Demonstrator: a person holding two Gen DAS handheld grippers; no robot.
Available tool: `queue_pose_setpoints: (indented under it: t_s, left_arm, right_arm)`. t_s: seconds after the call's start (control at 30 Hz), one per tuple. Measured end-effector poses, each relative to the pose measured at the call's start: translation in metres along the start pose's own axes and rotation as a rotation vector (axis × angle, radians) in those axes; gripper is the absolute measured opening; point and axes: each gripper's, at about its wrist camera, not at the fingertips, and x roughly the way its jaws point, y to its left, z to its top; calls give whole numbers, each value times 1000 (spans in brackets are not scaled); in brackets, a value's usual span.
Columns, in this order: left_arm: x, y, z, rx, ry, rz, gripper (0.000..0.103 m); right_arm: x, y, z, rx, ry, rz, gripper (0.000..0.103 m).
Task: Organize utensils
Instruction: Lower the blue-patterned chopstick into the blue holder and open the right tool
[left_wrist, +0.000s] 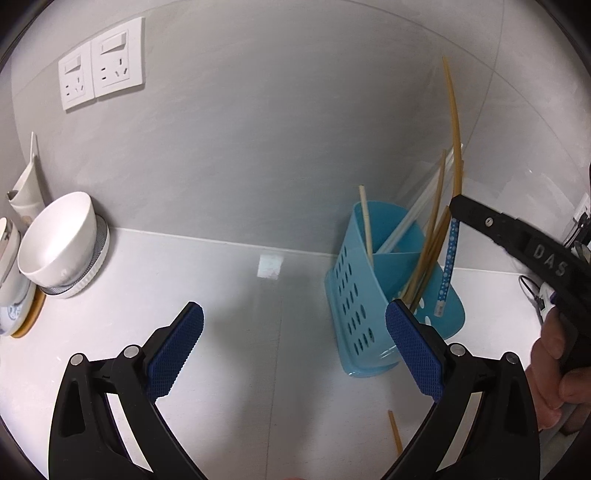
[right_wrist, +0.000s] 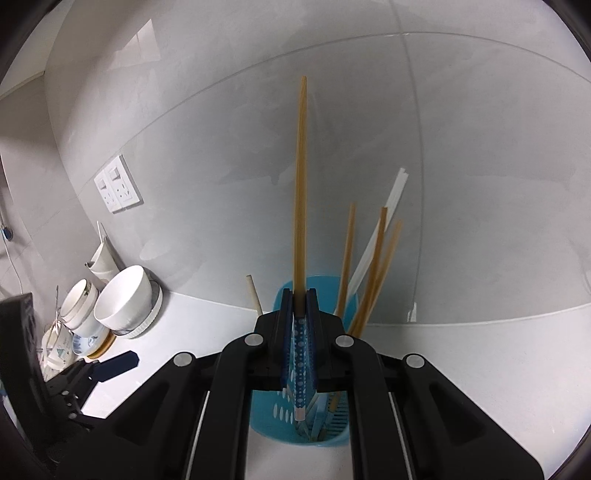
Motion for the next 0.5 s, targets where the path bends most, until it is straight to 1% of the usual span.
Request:
queue_pose_setpoints:
  t_s: [0.2,0.37,0.43,0.5]
  left_arm:
    - [0,1,1,-11,7,-4,97]
    - [1,1,3,-23,11,6,97]
    - [0,2,4,-25,9,9,97]
    - [0,3,5,-28,8,11,97]
  right_arm:
    - [14,0,-12,-8,43,-17,7]
    - [22,-1,-22,-24,85,-59,7]
    - [24,-1,-24,-42,104,-70,9]
    - [23,-1,-25,-48,119,-72,9]
